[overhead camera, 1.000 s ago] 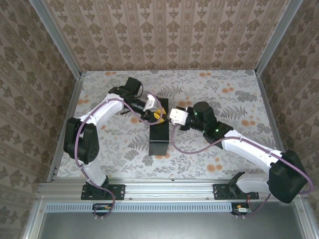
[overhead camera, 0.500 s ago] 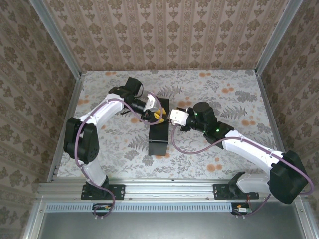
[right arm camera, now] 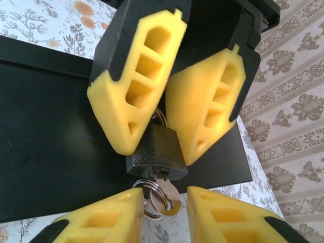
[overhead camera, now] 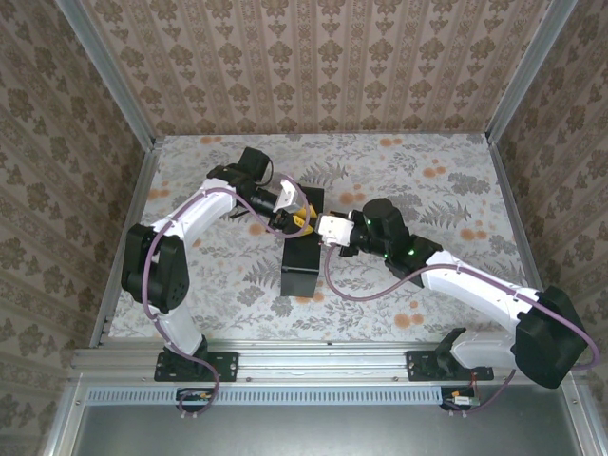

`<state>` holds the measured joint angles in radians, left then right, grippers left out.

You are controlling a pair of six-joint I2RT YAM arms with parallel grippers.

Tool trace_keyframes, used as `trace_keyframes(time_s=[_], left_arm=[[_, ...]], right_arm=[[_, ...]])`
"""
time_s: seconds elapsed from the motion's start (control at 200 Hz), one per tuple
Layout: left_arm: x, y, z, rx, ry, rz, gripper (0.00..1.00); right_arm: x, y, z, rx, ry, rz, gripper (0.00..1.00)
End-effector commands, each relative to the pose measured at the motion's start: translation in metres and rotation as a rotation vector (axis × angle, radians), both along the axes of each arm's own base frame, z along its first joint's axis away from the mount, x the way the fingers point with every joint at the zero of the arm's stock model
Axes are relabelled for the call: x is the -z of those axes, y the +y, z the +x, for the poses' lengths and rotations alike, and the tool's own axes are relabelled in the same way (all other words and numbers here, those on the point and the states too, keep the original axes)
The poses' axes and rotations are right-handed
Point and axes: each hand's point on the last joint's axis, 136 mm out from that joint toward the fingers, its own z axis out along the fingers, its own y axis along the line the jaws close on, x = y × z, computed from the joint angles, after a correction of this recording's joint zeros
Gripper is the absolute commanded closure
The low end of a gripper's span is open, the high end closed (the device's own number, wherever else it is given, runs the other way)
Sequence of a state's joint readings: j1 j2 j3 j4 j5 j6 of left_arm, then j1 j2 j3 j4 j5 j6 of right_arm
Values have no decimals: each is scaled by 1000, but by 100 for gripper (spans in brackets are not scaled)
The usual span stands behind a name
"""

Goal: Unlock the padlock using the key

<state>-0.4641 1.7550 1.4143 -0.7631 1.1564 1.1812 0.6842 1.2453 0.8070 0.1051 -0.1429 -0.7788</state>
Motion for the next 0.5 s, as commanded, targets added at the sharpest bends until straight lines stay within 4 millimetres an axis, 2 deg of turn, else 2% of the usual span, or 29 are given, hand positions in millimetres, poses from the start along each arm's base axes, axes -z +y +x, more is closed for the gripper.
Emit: trace_keyframes(time_s=[0.0, 0.4, 0.495], left_arm=[[-31, -6, 0, 40, -19, -110, 91], [-36, -6, -3, 51, -15, -125, 92], [-36, -7, -6, 60, -15, -128, 92]], right_arm=[[-13, 8, -1, -25, -7, 28, 72], [-4, 8, 2, -14, 16, 16, 83], [-2, 9, 3, -13, 26, 18, 88]])
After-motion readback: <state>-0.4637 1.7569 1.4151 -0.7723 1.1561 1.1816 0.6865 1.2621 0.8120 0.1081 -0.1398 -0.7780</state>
